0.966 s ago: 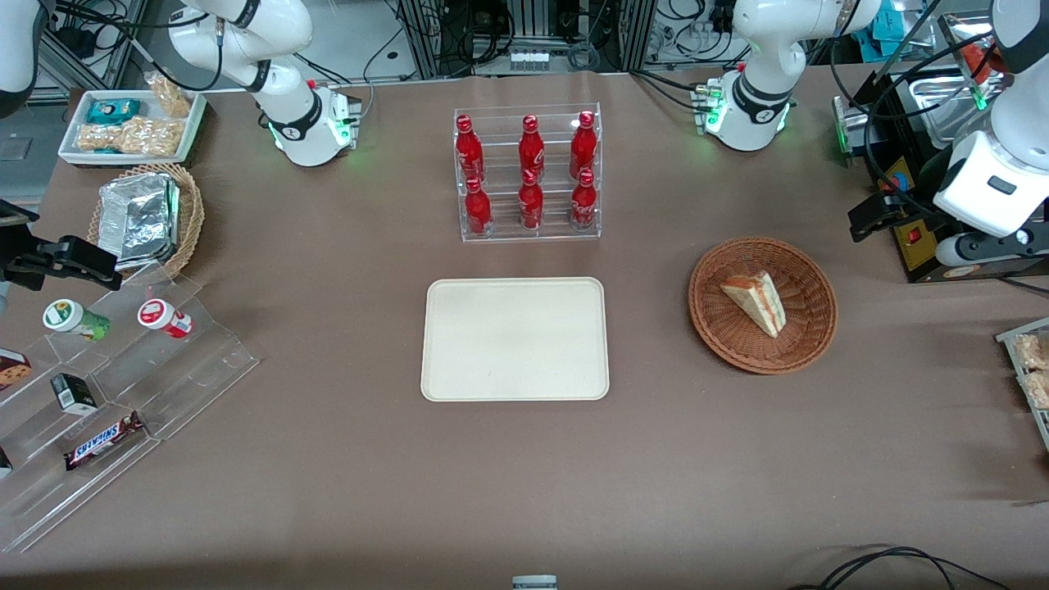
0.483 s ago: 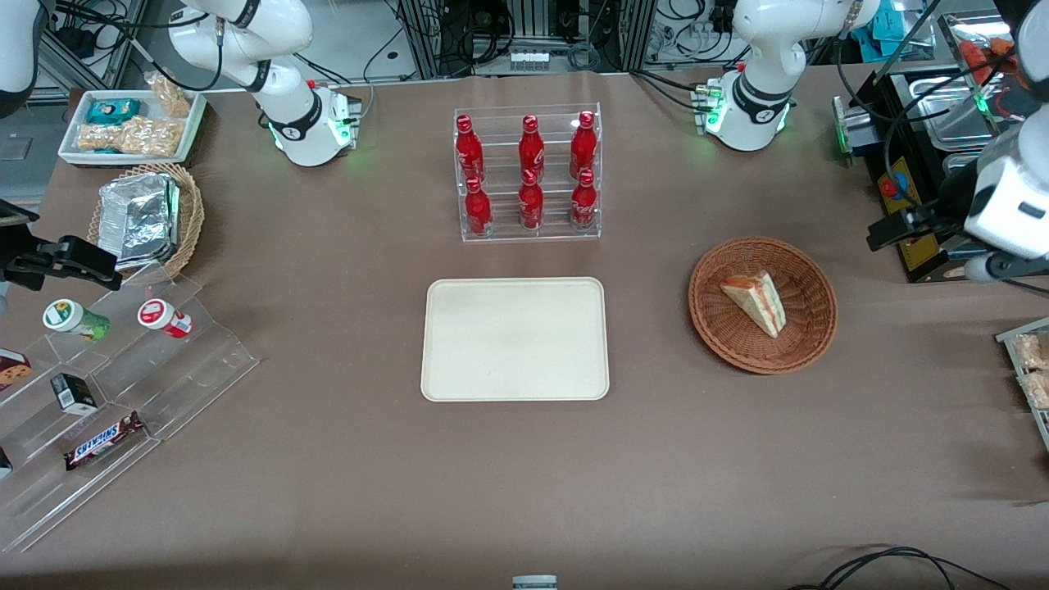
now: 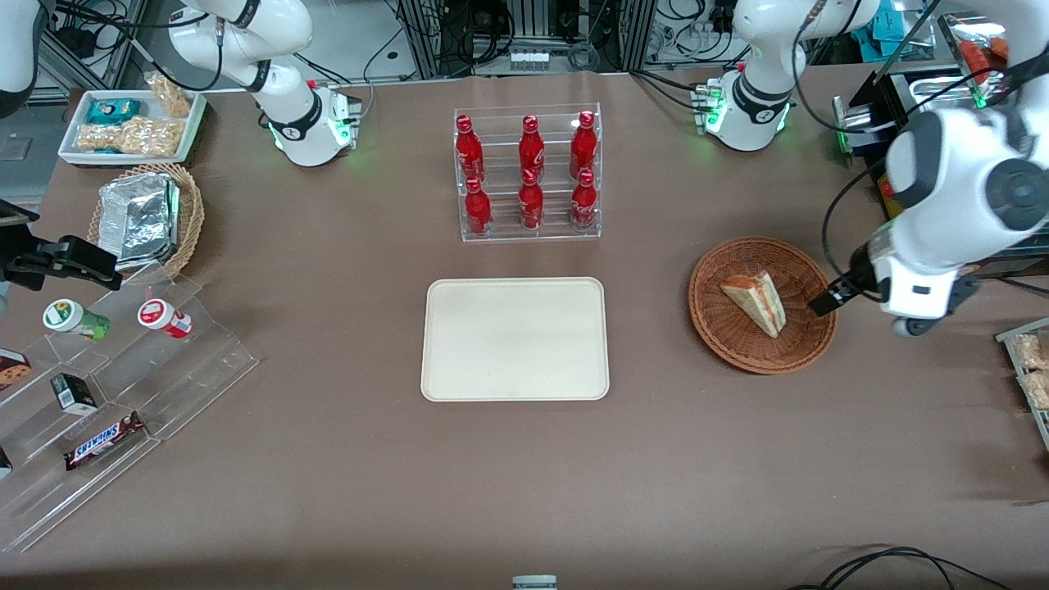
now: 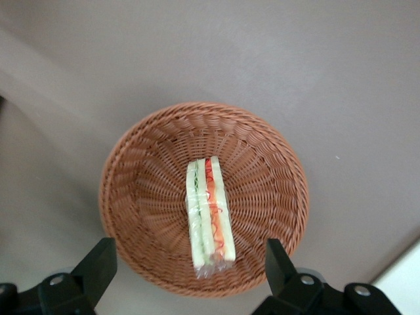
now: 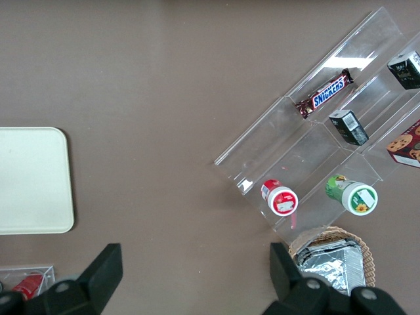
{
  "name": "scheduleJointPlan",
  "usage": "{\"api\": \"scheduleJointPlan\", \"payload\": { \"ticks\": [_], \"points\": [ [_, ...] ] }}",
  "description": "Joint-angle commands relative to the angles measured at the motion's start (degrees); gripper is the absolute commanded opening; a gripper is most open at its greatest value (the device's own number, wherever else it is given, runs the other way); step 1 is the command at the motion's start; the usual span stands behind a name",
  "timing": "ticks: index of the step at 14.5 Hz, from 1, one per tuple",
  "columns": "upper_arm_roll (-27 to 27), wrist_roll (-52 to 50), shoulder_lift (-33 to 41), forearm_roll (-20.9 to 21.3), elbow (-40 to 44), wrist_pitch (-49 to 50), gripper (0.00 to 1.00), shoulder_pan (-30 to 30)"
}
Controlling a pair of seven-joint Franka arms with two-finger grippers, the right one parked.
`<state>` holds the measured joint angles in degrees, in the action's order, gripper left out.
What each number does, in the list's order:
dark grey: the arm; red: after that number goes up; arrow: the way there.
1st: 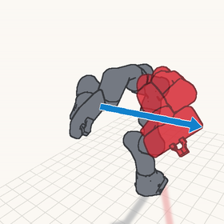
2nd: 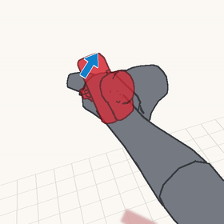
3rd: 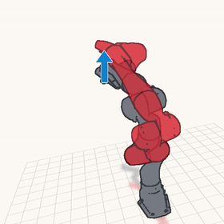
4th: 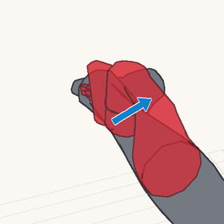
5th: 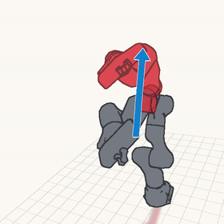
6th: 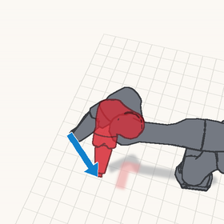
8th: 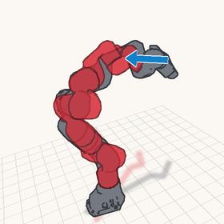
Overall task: Place sandwich from basket to tray
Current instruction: 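Lower the left gripper and grasp the wrapped sandwich upright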
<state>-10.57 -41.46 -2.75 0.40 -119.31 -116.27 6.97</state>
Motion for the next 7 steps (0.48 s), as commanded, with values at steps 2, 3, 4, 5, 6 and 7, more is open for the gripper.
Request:
{"api": "scheduleJointPlan", "payload": {
  "ticks": [2,3,4,5,6,7],
  "points": [
    [-0.24,-7.22,1.09,-1.02,-9.96,-11.32,1.00,-1.25],
    [-0.24,-10.11,-0.49,-1.02,-10.24,-12.22,1.00,-2.56],
    [-0.24,-12.92,-1.90,-1.02,-10.16,-12.40,1.00,-4.31],
    [-0.24,-14.34,-2.87,-0.93,-10.33,-12.75,1.00,-4.77],
    [-0.24,-15.49,-4.01,-0.93,-10.33,-13.10,1.00,-4.77],
    [-0.24,-16.54,-5.06,-1.02,-10.33,-13.72,1.00,-4.77]
  ]
}}
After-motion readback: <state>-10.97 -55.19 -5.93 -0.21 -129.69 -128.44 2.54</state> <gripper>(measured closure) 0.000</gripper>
